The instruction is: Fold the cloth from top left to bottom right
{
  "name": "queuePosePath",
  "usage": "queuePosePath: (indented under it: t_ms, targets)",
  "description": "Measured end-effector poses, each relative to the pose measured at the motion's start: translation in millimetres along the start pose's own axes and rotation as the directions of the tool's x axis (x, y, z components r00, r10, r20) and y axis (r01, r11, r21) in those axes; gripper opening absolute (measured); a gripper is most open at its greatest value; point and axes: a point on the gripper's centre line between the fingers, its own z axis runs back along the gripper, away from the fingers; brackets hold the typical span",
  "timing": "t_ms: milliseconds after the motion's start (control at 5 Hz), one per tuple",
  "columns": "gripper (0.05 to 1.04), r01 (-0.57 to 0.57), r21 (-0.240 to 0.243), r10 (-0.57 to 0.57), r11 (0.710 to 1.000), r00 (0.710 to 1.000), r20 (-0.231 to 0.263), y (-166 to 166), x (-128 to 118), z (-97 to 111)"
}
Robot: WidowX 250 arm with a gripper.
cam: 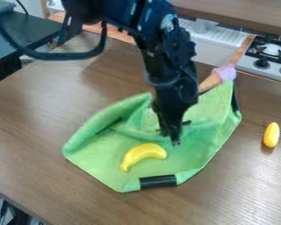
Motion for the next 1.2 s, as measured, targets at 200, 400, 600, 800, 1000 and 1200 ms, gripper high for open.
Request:
queuePosePath:
  t_ms: [200,400,600,800,1000,1200]
  targets:
    - [0.055,-0.011,0.028,0.010,1.000,1.000,0.018,-17.6,4.4,1.4]
    - [0.055,-0.023,0.032,0.022,0.999,1.000,0.011,-32.4,5.4,-1.5]
    - [0.069,-0.006,0.044,0.006,0.999,1.000,0.005,-41.6,8.1,-1.9]
    - [0.211,0.049,0.040,-0.048,0.998,0.999,-0.024,-49.5,11.8,0.3]
    - [0.505,0.023,0.043,-0.019,0.999,0.996,-0.087,-49.3,9.9,-12.6]
    - [0.782,0.039,0.001,-0.039,0.999,0.992,-0.117,-52.3,12.7,-18.4]
